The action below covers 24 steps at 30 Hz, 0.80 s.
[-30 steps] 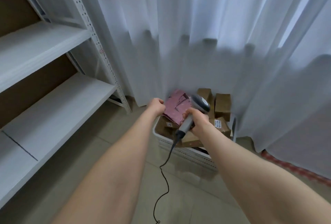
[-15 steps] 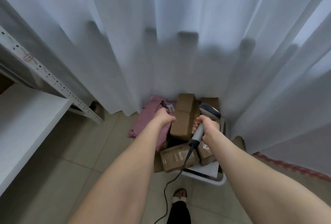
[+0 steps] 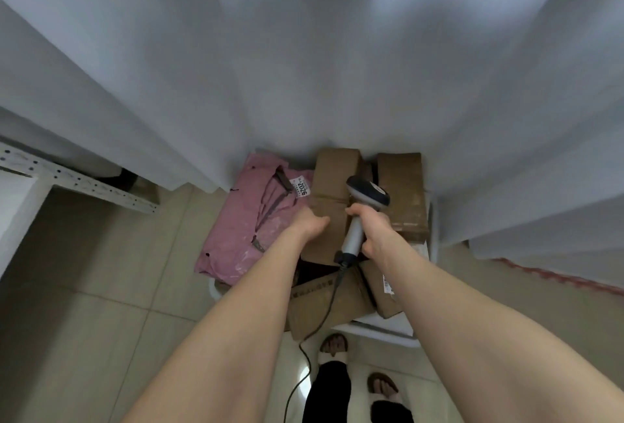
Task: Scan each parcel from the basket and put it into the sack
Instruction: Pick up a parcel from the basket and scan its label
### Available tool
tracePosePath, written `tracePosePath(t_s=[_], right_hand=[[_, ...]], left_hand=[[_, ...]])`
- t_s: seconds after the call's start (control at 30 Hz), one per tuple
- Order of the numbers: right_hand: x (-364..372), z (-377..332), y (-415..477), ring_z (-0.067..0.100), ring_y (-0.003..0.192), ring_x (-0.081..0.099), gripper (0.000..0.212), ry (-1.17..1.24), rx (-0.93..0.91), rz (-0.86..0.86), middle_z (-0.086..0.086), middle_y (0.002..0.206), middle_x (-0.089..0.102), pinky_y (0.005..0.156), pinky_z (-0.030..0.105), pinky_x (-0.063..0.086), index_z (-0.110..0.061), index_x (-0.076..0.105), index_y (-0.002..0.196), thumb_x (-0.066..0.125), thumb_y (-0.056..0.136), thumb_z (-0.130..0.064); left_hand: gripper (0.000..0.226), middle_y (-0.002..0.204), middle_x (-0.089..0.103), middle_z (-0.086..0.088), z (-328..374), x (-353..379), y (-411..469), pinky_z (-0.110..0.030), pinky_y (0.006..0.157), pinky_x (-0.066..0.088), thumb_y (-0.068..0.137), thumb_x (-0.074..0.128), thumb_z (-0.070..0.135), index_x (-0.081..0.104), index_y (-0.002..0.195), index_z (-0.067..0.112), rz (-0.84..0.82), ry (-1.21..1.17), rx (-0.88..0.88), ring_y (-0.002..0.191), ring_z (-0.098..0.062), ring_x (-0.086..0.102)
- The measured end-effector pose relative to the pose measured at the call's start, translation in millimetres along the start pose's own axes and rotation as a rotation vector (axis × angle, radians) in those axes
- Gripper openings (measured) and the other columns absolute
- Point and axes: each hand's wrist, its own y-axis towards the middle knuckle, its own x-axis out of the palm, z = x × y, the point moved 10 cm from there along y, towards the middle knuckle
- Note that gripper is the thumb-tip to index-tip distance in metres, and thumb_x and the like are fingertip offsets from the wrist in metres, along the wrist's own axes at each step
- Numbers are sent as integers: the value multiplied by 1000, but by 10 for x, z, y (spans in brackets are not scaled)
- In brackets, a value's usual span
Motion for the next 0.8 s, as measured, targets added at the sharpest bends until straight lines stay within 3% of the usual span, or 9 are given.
tracePosePath(t_s=[0.1,0.27,0.43,0.6,0.67,0.8], right_hand=[[13,31,95,32,99,58,47,-20,11,-29,15,100,58,96,47,50,-4,51,125,70,82,-10],[-153,-21,-21,34,101,60,44,-32,31,1,17,111,62,95,50,50,-3,55,121,69,80,-9],[-279,-294,-483,25,83,64,28,-5,9,-42,11,97,67,67,36,52,-5,63,110,65,81,-5],[-273,-690,-1166,26,99,62,28,-47,-115,-122,11,109,69,93,40,49,-9,61,106,66,79,-8],[-222,-820,-1501,24,101,61,20,-76,-167,-183,8,105,71,100,44,45,-11,59,101,64,82,-8],[-144,-967,-2128,24,105,60,12,-122,-260,-306,7,101,72,104,45,42,-14,54,92,61,85,-6]], left_hand=[[40,128,57,-11,-5,72,17,-31,99,44,90,60,17,54,129,8,-36,-41,-9,118,-26,54],[50,127,58,-10,112,-32,-153,-29,84,45,85,66,19,49,132,9,-20,-156,-43,110,-25,57],[69,134,48,-9,375,-278,-632,-34,92,42,84,68,19,33,143,14,-24,-196,-22,117,-27,51],[83,134,48,-6,601,-521,-1246,-34,91,39,74,79,29,31,141,15,19,-177,35,108,-20,47],[99,139,43,-5,646,-605,-1520,-34,98,39,66,84,38,28,143,14,53,-161,44,119,-22,46],[129,156,13,-12,633,-777,-2085,-48,113,28,56,83,55,2,152,23,153,-106,21,141,-33,23]])
